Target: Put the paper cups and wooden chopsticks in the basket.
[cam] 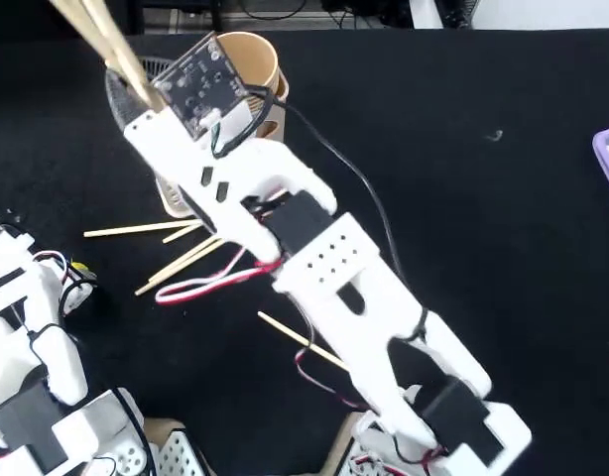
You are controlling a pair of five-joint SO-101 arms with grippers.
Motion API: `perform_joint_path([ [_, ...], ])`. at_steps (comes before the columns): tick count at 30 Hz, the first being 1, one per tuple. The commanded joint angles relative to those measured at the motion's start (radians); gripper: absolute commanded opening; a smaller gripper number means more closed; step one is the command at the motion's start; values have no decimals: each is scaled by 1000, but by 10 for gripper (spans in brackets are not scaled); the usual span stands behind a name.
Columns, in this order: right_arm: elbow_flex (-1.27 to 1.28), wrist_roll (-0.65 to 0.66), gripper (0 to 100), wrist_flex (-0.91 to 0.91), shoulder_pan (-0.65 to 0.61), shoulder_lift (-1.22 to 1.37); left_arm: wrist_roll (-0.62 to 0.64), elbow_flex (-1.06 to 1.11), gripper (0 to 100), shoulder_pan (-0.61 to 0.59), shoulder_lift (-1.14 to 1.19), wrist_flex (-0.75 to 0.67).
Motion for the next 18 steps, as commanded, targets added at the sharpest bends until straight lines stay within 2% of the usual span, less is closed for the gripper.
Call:
perform_joint_path([
  [1, -59, -9, 10, -81, 49, 18, -9, -30, 238, -18, 2, -9],
  [10, -61, -9, 10, -190, 58, 76, -9, -30, 238, -16, 2, -9],
  [18, -165, -9, 10, -192, 58, 163, -9, -30, 238, -16, 2, -9],
])
